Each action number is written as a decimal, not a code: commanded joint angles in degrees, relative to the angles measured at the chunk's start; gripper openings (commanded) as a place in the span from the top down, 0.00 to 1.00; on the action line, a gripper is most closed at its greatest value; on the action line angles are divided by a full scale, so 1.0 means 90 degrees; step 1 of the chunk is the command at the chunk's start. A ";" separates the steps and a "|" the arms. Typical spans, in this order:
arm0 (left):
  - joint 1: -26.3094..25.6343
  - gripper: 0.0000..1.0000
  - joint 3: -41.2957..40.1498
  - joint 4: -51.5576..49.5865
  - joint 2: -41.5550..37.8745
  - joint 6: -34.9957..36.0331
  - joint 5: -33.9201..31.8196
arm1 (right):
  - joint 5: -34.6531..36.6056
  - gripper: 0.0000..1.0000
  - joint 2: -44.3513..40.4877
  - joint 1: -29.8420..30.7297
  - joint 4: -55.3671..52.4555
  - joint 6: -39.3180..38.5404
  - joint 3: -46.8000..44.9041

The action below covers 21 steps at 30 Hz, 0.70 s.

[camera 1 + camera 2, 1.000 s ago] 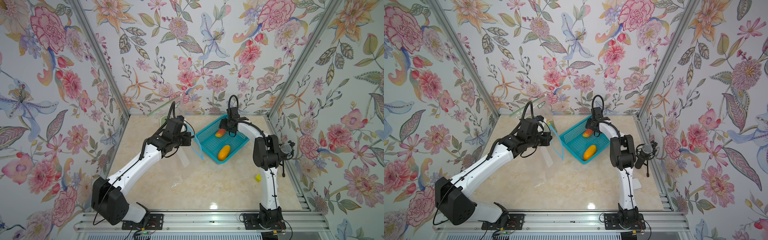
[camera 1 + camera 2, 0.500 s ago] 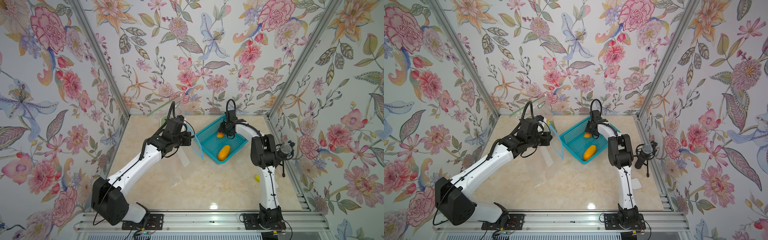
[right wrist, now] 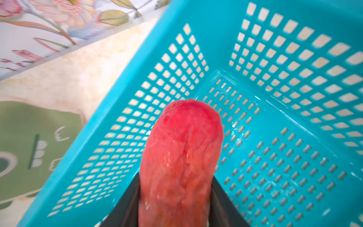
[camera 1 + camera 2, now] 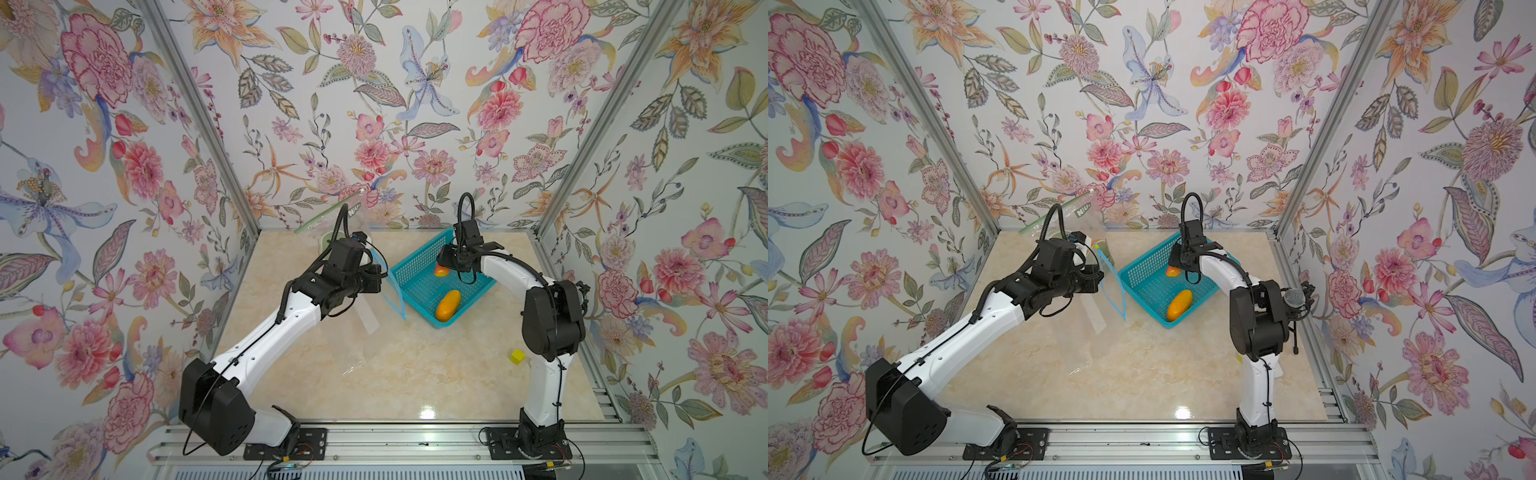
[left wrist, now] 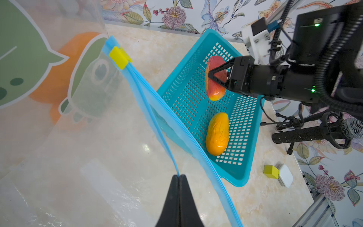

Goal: Place the mango in a zip-top bag and seal the zipper
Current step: Place the mango in the zipper food storage bag.

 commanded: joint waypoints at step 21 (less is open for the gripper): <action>0.0077 1.00 0.0091 0.0312 -0.0222 -0.0167 0.0065 | 0.1176 0.72 -0.2731 0.3196 0.4565 -0.1550 -0.2984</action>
